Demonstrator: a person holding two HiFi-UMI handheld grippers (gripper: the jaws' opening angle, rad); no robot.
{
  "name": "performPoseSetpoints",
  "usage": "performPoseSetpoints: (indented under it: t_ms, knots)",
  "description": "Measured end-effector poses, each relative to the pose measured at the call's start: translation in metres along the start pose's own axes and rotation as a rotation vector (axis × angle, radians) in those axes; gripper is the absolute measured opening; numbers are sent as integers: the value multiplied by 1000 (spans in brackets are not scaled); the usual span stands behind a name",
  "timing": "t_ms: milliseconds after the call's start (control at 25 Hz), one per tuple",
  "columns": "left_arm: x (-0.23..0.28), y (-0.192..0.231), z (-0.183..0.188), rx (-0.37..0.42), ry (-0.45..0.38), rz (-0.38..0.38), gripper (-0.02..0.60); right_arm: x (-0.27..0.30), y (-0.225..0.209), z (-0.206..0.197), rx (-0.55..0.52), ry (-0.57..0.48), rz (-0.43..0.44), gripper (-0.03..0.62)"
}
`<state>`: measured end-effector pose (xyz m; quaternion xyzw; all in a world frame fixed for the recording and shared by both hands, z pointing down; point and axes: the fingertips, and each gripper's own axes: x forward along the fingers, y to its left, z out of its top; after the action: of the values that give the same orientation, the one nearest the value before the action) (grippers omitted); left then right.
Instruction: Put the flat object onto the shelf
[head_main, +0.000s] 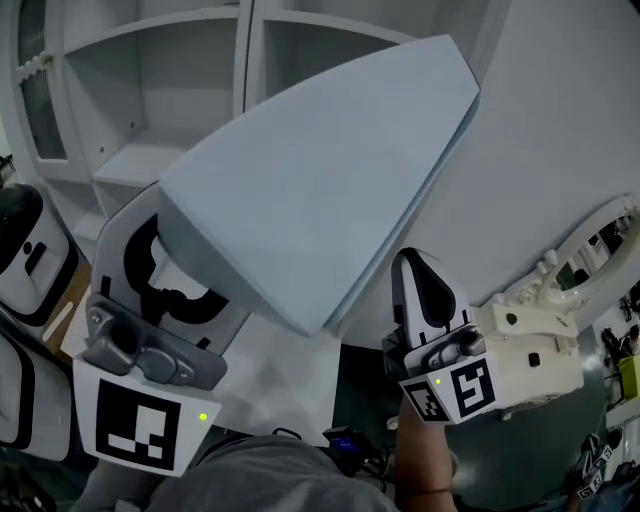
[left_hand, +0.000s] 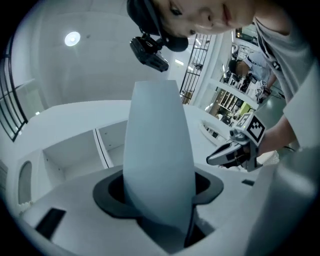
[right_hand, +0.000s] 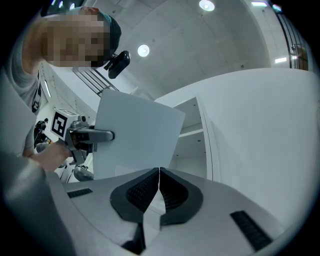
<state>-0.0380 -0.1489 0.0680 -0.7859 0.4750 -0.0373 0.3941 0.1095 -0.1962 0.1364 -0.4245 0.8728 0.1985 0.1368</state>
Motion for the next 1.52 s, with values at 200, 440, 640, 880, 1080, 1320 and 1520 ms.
performPoseSetpoints:
  t_ms: [200, 440, 640, 880, 1080, 1320, 1520]
  knots:
    - [41, -25, -16, 26, 71, -19, 270, -3, -24, -13, -1, 0, -10, 28]
    - [65, -32, -20, 35, 117, 1, 270, 3, -31, -12, -7, 2, -16, 29]
    - [73, -32, -19, 17, 136, 45, 270, 4, -36, -14, -2, 4, -16, 29]
    - [83, -34, -19, 29, 149, 48, 270, 9, -38, -18, 5, 3, -3, 29]
    - [89, -33, -20, 30, 151, 50, 270, 11, -39, -19, 5, 3, 4, 29]
    - [98, -33, -21, 25, 151, 44, 270, 11, -39, -19, 9, 1, 10, 29]
    - [103, -37, -26, 13, 135, 51, 267, 10, -39, -20, 16, 5, 11, 28]
